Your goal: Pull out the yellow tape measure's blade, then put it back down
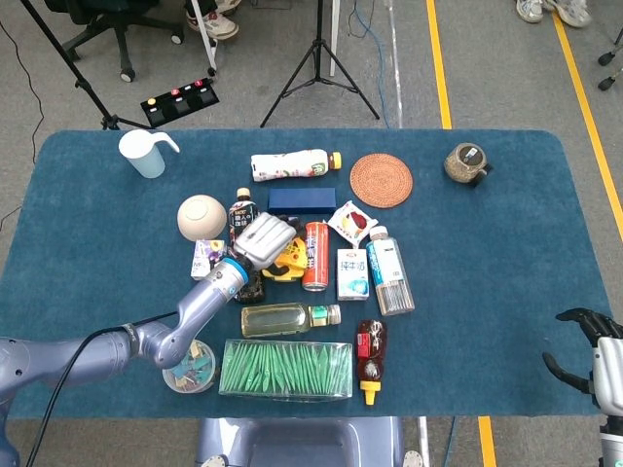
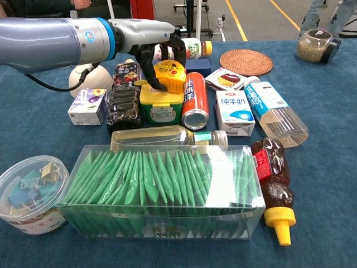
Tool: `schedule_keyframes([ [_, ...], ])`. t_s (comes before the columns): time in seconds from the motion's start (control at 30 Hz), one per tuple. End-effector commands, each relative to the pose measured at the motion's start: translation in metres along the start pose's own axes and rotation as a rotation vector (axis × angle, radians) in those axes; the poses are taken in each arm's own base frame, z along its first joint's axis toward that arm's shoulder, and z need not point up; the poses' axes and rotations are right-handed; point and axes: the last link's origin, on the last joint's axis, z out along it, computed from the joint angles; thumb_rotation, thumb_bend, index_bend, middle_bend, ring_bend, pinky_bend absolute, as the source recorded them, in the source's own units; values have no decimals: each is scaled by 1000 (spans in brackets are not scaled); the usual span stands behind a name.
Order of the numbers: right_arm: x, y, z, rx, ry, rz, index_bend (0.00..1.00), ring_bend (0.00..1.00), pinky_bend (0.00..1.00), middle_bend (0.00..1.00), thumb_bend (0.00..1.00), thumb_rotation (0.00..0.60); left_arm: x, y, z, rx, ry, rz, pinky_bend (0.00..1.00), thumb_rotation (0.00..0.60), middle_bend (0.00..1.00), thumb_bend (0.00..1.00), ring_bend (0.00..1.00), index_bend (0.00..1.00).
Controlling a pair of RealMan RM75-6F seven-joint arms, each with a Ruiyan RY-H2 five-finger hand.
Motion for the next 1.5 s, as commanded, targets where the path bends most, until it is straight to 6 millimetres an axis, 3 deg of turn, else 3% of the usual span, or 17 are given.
schedule_keyframes([
  [0.03,0,-1,0,2,2,0,335,284,275,326,233,600,2,0,0,2,10,-16,515,600,336,237,369,481],
  [0.33,2,-8,3,24,-2,24,335,285,280,326,233,600,8,-1,-2,-16,22,-16,548,600,367,249,403,500],
  [0.53,5,-18,10,63,-1,69,335,286,285,326,233,600,24,-4,-6,-47,41,44,547,600,367,249,403,499],
  [1.1,-11,-83,46,221,-59,351,311,286,307,326,234,600,62,1,-19,-170,8,188,461,600,367,263,404,500],
  [1.5,-27,-129,57,303,-113,585,210,270,306,277,230,600,87,22,-16,-239,50,244,460,600,370,262,403,508],
])
